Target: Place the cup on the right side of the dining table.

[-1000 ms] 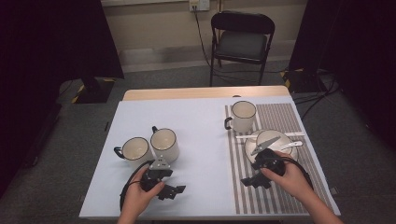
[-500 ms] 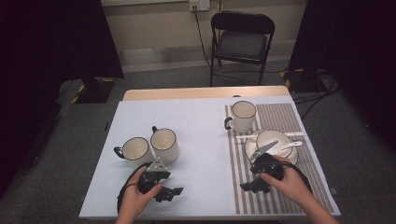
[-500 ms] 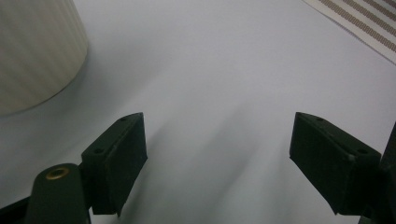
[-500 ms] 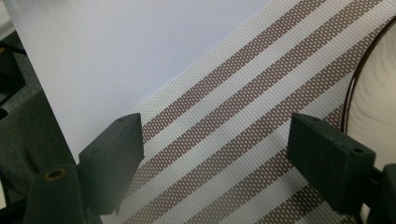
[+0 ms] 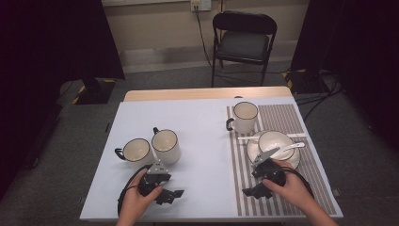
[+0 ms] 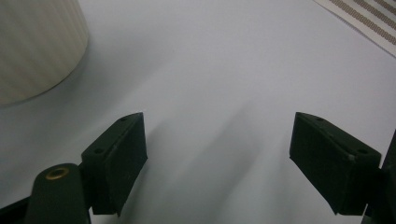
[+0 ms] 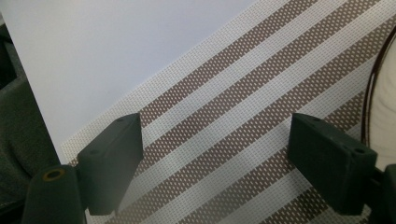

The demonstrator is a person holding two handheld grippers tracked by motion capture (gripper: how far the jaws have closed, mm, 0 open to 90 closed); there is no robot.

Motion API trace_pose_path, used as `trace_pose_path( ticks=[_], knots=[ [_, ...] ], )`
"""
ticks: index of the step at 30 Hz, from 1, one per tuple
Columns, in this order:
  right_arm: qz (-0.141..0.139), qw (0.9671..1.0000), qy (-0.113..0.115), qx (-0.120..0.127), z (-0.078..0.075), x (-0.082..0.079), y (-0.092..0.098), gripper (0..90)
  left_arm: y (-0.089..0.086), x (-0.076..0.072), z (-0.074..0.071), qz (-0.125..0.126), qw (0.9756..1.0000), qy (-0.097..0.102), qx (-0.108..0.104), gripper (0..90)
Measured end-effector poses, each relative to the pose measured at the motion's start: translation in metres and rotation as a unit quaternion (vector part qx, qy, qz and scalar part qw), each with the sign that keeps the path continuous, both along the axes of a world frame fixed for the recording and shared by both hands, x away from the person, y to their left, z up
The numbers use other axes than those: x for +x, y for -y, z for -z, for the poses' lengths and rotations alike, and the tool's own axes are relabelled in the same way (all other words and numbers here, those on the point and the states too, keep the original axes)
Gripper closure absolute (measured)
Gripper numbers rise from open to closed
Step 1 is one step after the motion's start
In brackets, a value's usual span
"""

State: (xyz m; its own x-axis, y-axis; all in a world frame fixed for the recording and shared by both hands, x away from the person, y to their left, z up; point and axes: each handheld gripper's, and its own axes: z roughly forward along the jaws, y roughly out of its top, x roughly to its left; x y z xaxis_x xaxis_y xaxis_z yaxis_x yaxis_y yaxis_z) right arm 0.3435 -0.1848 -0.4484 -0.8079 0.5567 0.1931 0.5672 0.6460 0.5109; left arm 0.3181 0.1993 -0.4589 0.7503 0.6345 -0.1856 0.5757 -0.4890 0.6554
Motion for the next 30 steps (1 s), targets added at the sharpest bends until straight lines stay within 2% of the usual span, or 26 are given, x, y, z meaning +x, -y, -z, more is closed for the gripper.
trace_pose_path(
  ticks=[13,21,30],
  knots=[
    [-0.002,0.9999,0.01,0.01,0.006,-0.005,0.002,16.1,-0.001,-0.002,0.003,-0.001,1.0,-0.002,0.001,18.6],
    [-0.014,0.999,0.042,0.003,0.009,-0.012,0.002,15.5,-0.002,-0.003,0.006,-0.001,1.0,-0.002,0.003,18.8],
    [-0.013,0.9969,0.071,0.031,0.015,-0.017,0.008,14.9,-0.006,-0.006,0.004,0.002,1.0,0.006,0.005,18.7]
  ],
)
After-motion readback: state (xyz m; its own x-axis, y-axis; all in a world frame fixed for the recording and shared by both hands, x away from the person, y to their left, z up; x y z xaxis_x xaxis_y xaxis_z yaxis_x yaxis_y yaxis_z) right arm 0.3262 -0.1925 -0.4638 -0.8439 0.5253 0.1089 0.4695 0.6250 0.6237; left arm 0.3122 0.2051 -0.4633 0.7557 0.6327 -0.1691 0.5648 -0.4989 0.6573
